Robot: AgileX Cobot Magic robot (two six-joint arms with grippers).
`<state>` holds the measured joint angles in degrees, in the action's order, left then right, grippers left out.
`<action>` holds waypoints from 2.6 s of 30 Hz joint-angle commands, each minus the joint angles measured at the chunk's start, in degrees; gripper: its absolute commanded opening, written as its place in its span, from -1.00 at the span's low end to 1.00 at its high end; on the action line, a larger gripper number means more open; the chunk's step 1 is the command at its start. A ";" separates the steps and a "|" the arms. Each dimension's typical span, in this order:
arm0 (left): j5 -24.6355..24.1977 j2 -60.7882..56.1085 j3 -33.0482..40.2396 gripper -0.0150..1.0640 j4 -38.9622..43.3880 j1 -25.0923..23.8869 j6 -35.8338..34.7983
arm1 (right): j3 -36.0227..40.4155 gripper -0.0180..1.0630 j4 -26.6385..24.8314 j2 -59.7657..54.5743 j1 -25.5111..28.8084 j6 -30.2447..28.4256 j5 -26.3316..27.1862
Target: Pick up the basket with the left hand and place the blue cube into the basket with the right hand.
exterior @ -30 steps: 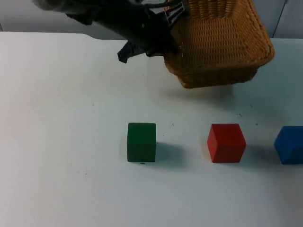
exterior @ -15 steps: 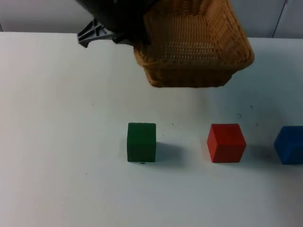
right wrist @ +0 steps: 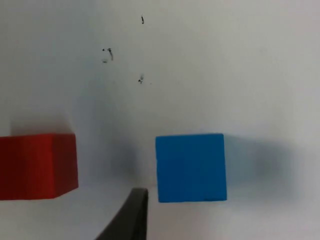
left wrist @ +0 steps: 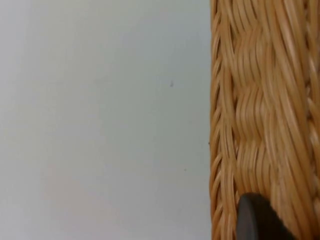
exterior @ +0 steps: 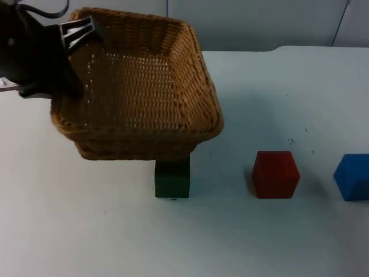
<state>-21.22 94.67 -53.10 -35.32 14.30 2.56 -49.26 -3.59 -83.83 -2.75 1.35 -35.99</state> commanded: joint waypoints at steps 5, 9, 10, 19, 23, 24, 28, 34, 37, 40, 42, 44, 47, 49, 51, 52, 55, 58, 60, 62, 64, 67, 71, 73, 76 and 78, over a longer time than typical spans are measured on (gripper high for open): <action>-3.14 -10.27 6.71 -0.97 -2.43 -3.35 5.53 | -0.41 0.87 -1.10 0.15 -1.65 -0.46 -0.92; -5.29 -12.36 7.23 -0.97 -2.73 -3.35 5.95 | -0.41 0.87 -1.10 0.15 -4.39 -0.22 0.52; -5.95 -12.72 7.23 -0.97 -3.53 -3.35 6.61 | -0.41 0.87 -1.10 0.15 -5.22 0.10 1.24; -7.47 -12.99 7.23 -0.97 -3.67 -3.35 6.89 | -0.41 0.86 5.14 -0.93 -6.42 7.15 2.94; -7.47 -12.99 7.23 -0.97 -3.75 -3.35 6.89 | -0.41 0.86 5.94 -5.03 -6.42 7.78 3.65; -7.36 -12.99 7.23 -0.97 -3.70 -3.35 6.89 | -0.41 0.86 5.51 -6.43 -6.42 7.78 4.11; -7.25 -12.99 7.23 -0.97 -4.04 -3.35 6.89 | -0.41 0.86 5.39 -10.30 -6.42 7.78 5.64; -6.95 -12.99 7.23 -0.97 -5.16 -3.35 6.89 | -0.41 0.86 5.26 -16.41 -6.42 7.90 8.30; -6.79 -12.99 7.23 -0.97 -5.29 -3.35 6.89 | -0.41 0.86 5.26 -18.21 -6.42 7.90 9.58; -6.79 -12.99 7.23 -0.97 -5.29 -3.35 6.89 | -0.41 0.86 5.14 -20.69 -6.42 8.81 11.66; -6.79 -12.99 7.23 -0.97 -5.29 -3.35 6.89 | -0.41 0.86 5.14 -21.43 -6.42 8.81 12.11; -6.91 -12.99 7.23 -0.97 -5.29 -3.35 6.89 | -0.41 0.86 5.03 -22.53 -6.42 8.81 13.43; -6.91 -12.99 7.23 -0.97 -5.29 -3.35 6.89 | -0.41 0.84 5.05 -23.75 -6.42 8.81 14.28; -6.91 -12.99 7.23 -0.97 -5.29 -3.35 6.89 | -0.41 0.74 5.05 -24.54 -6.42 8.81 14.40; -6.91 -12.99 7.23 -0.97 -5.29 -3.35 6.89 | -0.41 0.62 5.05 -24.76 -6.42 8.81 14.40; -6.91 -12.99 7.23 -0.97 -5.29 -3.35 6.89 | -0.41 0.48 5.05 -24.86 -6.42 8.97 14.62; -7.01 -12.99 7.23 -0.97 -5.29 -3.35 6.89 | -0.41 0.08 5.15 -24.99 -6.42 9.19 14.86; -7.01 -12.99 7.23 -0.97 -5.29 -3.35 6.89 | -0.41 -0.10 5.15 -24.99 -6.42 9.19 14.96; -7.01 -12.99 7.23 -0.97 -5.29 -3.35 6.89 | -0.41 -0.37 5.38 -24.99 -6.42 9.19 14.96; -7.01 -12.99 7.23 -0.97 -5.41 -3.35 6.89 | -0.41 -0.51 5.38 -24.99 -6.42 9.19 14.96; -7.01 -12.99 7.23 -0.97 -5.71 -3.35 6.89 | -0.41 -0.80 5.38 -24.99 -6.42 9.19 14.96; -7.01 -12.99 7.23 -0.97 -5.82 -3.35 6.89 | -0.41 -0.97 5.72 -24.87 -6.42 9.19 14.83; -7.01 -12.99 7.23 -0.97 -6.29 -3.35 6.89 | -0.41 -0.97 6.96 -22.38 -6.42 9.19 12.92; -7.01 -12.99 7.23 -0.97 -6.35 -3.35 6.89 | -0.41 -0.97 7.36 -21.02 -6.42 9.19 12.24; -7.16 -12.99 7.23 -0.97 -6.33 -3.35 6.89 | -0.41 -0.97 7.79 -15.65 -6.42 9.19 9.94; -7.16 -12.99 7.23 -0.97 -6.33 -3.35 6.89 | -0.41 -0.97 7.79 -13.68 -6.42 9.19 9.30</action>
<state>-29.10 82.46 -45.94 -40.04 11.21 9.49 -49.38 3.40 -99.01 -8.98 10.28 -26.06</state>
